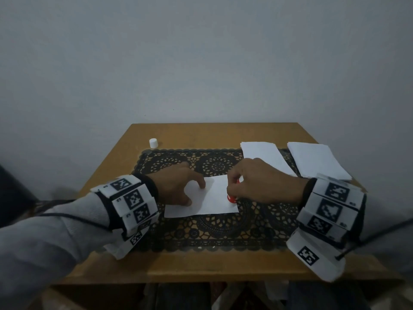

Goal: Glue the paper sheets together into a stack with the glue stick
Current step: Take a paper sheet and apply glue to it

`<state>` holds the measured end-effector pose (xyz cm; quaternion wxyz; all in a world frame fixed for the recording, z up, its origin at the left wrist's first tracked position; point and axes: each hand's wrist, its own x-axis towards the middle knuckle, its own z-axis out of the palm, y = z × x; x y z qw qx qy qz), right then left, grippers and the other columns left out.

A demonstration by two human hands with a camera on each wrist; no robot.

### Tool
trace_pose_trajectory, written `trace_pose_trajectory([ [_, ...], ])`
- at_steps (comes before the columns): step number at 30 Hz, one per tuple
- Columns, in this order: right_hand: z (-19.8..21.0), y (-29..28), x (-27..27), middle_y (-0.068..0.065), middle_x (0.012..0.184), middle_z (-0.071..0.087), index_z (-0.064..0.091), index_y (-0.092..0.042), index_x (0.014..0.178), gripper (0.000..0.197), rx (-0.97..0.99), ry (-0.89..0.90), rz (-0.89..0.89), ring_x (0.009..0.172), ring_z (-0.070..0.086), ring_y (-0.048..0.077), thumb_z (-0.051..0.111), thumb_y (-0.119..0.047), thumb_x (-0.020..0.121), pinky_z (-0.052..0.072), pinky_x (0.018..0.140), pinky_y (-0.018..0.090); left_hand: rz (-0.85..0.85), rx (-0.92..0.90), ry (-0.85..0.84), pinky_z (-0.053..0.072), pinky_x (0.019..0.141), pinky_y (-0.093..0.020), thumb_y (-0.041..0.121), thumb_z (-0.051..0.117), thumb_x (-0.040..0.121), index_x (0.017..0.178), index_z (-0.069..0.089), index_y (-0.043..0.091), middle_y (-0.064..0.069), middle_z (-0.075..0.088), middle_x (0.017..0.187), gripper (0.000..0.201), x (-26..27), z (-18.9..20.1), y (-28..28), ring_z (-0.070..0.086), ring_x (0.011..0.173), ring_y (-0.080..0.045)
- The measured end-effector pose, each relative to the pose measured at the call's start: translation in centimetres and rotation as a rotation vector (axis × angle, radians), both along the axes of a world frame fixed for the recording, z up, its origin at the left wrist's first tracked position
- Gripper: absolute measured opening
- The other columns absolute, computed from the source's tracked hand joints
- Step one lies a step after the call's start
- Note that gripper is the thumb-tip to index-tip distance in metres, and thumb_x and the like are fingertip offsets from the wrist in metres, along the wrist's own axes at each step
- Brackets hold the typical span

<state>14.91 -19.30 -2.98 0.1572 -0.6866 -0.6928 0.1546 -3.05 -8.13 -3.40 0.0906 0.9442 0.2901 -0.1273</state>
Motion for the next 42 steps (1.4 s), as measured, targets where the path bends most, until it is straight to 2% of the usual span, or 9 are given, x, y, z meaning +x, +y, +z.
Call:
trace_pose_trajectory([
  [3, 0.4, -0.4, 0.3, -0.007, 0.087, 0.071, 0.075, -0.015, 0.084, 0.019, -0.063, -0.02, 0.046, 0.074, 0.063, 0.007, 0.063, -0.029, 0.088, 0.055, 0.079, 0.034, -0.006, 0.014, -0.007, 0.041, 0.093, -0.033, 0.033, 0.069, 0.084, 0.129, 0.049, 0.038, 0.002, 0.039, 0.112, 0.05, 0.0, -0.2, 0.2, 0.045, 0.109, -0.022],
  [6, 2.3, -1.0, 1.7, 0.005, 0.085, 0.071, 0.07, -0.017, 0.101, 0.017, -0.274, 0.072, 0.066, 0.058, 0.064, 0.009, 0.061, -0.029, 0.093, 0.058, 0.063, 0.03, -0.017, 0.025, -0.011, 0.04, 0.092, -0.031, 0.034, 0.069, 0.084, 0.129, 0.05, 0.037, 0.003, 0.037, 0.112, 0.05, -0.1, -0.3, 0.4, 0.043, 0.11, -0.021],
  [8, 3.8, -1.3, 3.5, 0.004, 0.087, 0.071, 0.068, -0.021, 0.109, 0.018, -0.314, 0.048, 0.092, 0.067, 0.066, 0.012, 0.06, -0.027, 0.094, 0.056, 0.065, 0.027, -0.027, 0.038, -0.016, 0.039, 0.093, -0.032, 0.035, 0.07, 0.083, 0.128, 0.051, 0.038, 0.003, 0.037, 0.113, 0.05, 0.0, -0.3, 0.4, 0.041, 0.111, -0.022],
  [10, 5.2, -1.3, 4.9, -0.005, 0.085, 0.069, 0.069, -0.028, 0.102, 0.012, -0.214, -0.034, 0.078, 0.078, 0.065, 0.013, 0.059, -0.026, 0.094, 0.054, 0.076, 0.033, -0.034, 0.057, -0.022, 0.039, 0.098, -0.038, 0.036, 0.071, 0.081, 0.126, 0.052, 0.039, 0.001, 0.039, 0.12, 0.049, 0.1, -0.2, 0.3, 0.04, 0.114, -0.023],
  [13, 5.4, -0.1, 5.6, -0.007, 0.088, 0.072, 0.064, -0.02, 0.101, 0.011, -0.037, 0.143, -0.09, 0.086, 0.066, 0.015, 0.056, -0.026, 0.097, 0.054, 0.084, 0.038, -0.042, 0.093, -0.009, 0.037, 0.101, -0.044, 0.034, 0.072, 0.08, 0.125, 0.054, 0.038, 0.001, 0.038, 0.127, 0.048, 0.2, 0.0, 0.0, 0.035, 0.118, -0.023],
  [16, 4.1, 3.2, 5.5, -0.001, 0.094, 0.068, 0.054, -0.014, 0.106, 0.017, 0.073, 0.19, -0.248, 0.083, 0.064, 0.015, 0.057, -0.027, 0.096, 0.05, 0.073, 0.026, -0.074, 0.093, -0.019, 0.038, 0.1, -0.038, 0.03, 0.071, 0.082, 0.125, 0.056, 0.034, 0.001, 0.04, 0.124, 0.046, 0.3, -0.2, 0.0, 0.037, 0.116, -0.022],
  [21, 1.8, 10.1, 6.7, -0.001, 0.089, 0.061, 0.061, -0.013, 0.099, 0.025, 0.242, 0.145, -0.366, 0.081, 0.057, 0.016, 0.074, -0.026, 0.083, 0.04, 0.065, 0.025, -0.108, 0.069, -0.032, 0.039, 0.099, -0.033, 0.028, 0.067, 0.086, 0.13, 0.055, 0.031, 0.002, 0.044, 0.122, 0.046, 0.0, -0.3, 0.1, 0.044, 0.115, -0.019],
  [33, -0.8, 16.8, 8.2, 0.008, 0.096, 0.067, 0.067, -0.009, 0.096, 0.038, 0.093, -0.008, -0.517, 0.089, 0.063, 0.026, 0.084, -0.023, 0.064, 0.052, 0.074, 0.033, -0.176, 0.081, -0.031, 0.039, 0.089, -0.027, 0.031, 0.069, 0.085, 0.131, 0.056, 0.03, 0.004, 0.046, 0.116, 0.048, 0.4, -0.2, 1.2, 0.046, 0.109, -0.018],
  [42, 1.6, 13.3, 8.4, 0.012, 0.118, 0.061, 0.062, -0.005, 0.112, 0.042, 0.166, 0.009, -0.52, 0.108, 0.058, 0.028, 0.078, -0.025, 0.078, 0.045, 0.081, 0.033, -0.167, 0.117, -0.042, 0.033, 0.081, -0.022, 0.03, 0.066, 0.087, 0.132, 0.054, 0.031, 0.005, 0.043, 0.109, 0.047, 0.1, -0.7, 0.9, 0.045, 0.108, -0.017],
])
